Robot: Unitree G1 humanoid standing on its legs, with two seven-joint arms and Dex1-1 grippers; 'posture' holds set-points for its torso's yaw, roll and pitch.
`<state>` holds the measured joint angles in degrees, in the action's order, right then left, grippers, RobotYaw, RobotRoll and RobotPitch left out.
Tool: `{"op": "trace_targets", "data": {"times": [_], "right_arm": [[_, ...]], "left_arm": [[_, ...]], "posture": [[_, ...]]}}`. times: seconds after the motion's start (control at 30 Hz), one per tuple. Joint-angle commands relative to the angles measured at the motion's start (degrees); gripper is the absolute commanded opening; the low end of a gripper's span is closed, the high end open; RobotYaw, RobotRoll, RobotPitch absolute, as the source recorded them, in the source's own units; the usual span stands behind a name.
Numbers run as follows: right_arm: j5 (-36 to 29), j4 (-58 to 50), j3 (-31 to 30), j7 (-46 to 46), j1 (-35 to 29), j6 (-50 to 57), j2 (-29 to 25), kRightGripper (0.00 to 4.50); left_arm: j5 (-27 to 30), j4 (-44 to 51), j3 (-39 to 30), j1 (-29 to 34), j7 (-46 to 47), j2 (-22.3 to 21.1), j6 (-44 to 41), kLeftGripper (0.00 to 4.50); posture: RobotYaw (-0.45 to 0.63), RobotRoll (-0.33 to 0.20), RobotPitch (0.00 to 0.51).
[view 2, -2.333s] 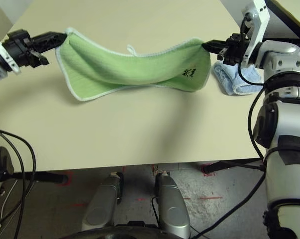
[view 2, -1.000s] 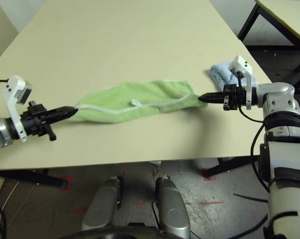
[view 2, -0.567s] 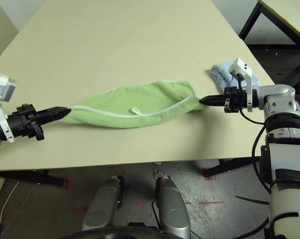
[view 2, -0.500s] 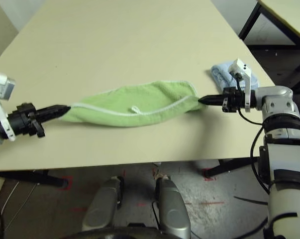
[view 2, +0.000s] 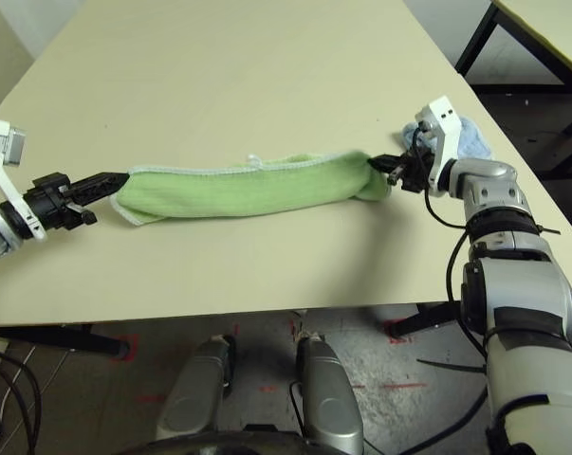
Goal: Fold the towel and set it aside.
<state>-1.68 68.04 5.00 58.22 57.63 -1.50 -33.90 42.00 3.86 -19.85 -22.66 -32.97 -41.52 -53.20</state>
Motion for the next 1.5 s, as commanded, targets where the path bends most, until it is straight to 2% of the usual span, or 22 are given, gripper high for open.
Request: {"op": "trace_targets", "data": {"times": [0.03,0.47,1.07,1.2,1.43,1.5], "right_arm": [[1.17,1.85,-0.84,-1.73,1.10,-1.01,0.96,0.00],[5.66,5.45,-2.83,-12.38,3.61,-1.70,2.80,0.00],[9.54,7.39,-4.20,-18.95,5.50,-1.57,4.98,0.00],[9.57,7.57,-4.21,-19.12,5.80,-0.34,4.92,1.23],[6.27,6.60,-1.81,-8.74,7.38,0.87,1.52,3.92],[5.31,6.26,-1.05,-5.73,7.62,1.16,0.35,4.50]], "left_arm": [[-4.57,-2.61,3.93,-1.01,0.34,0.35,2.75,0.05],[-17.04,-13.15,12.86,-6.96,-1.03,1.53,12.07,0.05],[-25.90,-21.77,17.06,-9.87,-5.11,3.29,20.26,0.05],[-26.56,-20.54,17.01,-9.60,-5.05,3.35,19.49,1.10],[-21.65,-6.75,12.11,-5.23,-6.87,0.25,12.51,3.81],[-20.26,-2.98,10.58,-3.82,-7.20,-0.87,10.27,4.47]], "posture": [[0.18,0.000,0.129],[0.17,0.000,0.126],[0.17,0.000,0.127],[0.17,0.000,0.129],[0.18,0.000,0.135],[0.18,0.000,0.136]]}}
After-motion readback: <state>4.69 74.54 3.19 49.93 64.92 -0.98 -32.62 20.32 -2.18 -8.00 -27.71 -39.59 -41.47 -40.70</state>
